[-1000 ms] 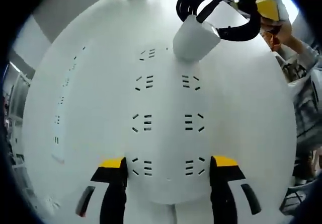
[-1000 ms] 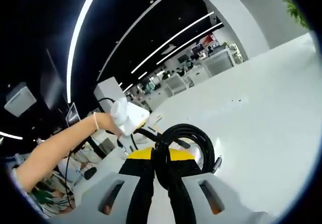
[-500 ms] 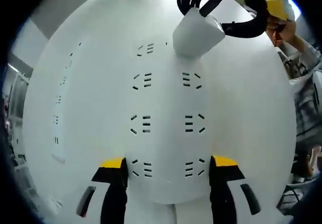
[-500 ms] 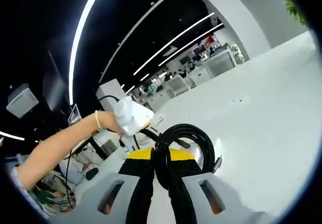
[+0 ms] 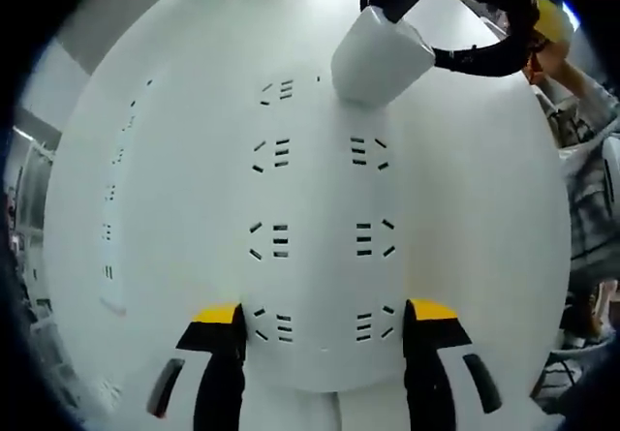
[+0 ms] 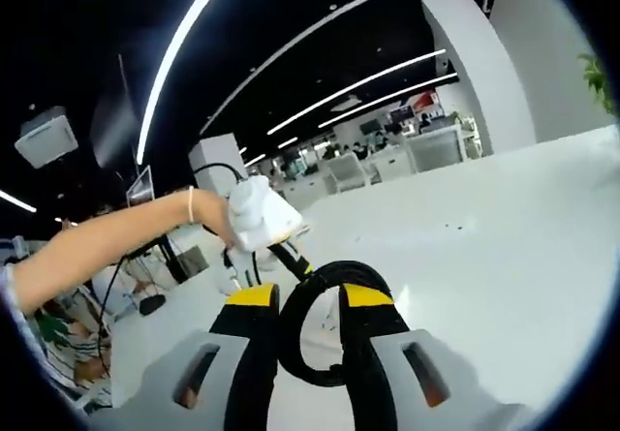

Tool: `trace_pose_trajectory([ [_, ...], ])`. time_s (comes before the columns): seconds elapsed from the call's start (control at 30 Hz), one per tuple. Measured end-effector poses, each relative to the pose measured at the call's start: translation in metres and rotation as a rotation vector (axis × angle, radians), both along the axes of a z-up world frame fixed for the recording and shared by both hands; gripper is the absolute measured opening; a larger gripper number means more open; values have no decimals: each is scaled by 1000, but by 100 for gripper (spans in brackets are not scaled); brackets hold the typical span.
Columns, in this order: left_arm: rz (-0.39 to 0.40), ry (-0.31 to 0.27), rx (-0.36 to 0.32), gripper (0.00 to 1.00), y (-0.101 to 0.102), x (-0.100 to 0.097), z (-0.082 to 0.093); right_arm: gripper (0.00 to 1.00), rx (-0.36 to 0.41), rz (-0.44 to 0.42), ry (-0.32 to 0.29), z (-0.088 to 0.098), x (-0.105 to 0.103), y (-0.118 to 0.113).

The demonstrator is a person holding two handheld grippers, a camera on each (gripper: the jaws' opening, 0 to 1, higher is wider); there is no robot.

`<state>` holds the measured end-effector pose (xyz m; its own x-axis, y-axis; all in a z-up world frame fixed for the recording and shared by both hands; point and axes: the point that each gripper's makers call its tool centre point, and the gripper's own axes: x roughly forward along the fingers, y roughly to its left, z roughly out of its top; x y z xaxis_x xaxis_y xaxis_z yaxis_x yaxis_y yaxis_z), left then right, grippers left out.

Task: Straighten the power strip on the desk, plug the charger into it

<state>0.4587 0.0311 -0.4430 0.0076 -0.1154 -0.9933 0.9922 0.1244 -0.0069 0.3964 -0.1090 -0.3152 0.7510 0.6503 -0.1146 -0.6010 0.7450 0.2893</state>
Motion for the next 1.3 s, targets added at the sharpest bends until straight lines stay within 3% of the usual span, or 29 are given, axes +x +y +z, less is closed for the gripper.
trace_pose_trajectory([
  [0.2,0,-1,1,66,0,2,0,36,-42,6,-15,-5,1,-6],
  [0.3,1,-1,0,66,0,1,0,46,-57,11,-52,1,2,-14],
  [0.37,0,-1,1,66,0,0,0,55,-72,23,-115,11,5,-19],
  [0.47,0,-2,1,66,0,-1,-1,72,-127,114,-241,28,2,-22],
  [0.63,-1,-3,-16,66,0,0,0,99,-387,189,-465,41,3,-37],
  [0.67,-1,-4,-19,66,0,-1,-1,100,-452,236,-509,41,1,-36],
  [0.77,-2,-5,-22,66,0,-3,-1,100,-540,328,-556,41,-1,-33],
  [1.07,-4,-6,-16,66,0,-14,-2,100,-520,427,-613,59,16,-31],
  [1.17,-3,-6,-16,66,0,-17,-2,99,-532,469,-591,55,23,-31],
  [1.3,-6,-5,-8,66,-1,-19,-1,95,-612,512,-590,44,36,-33],
])
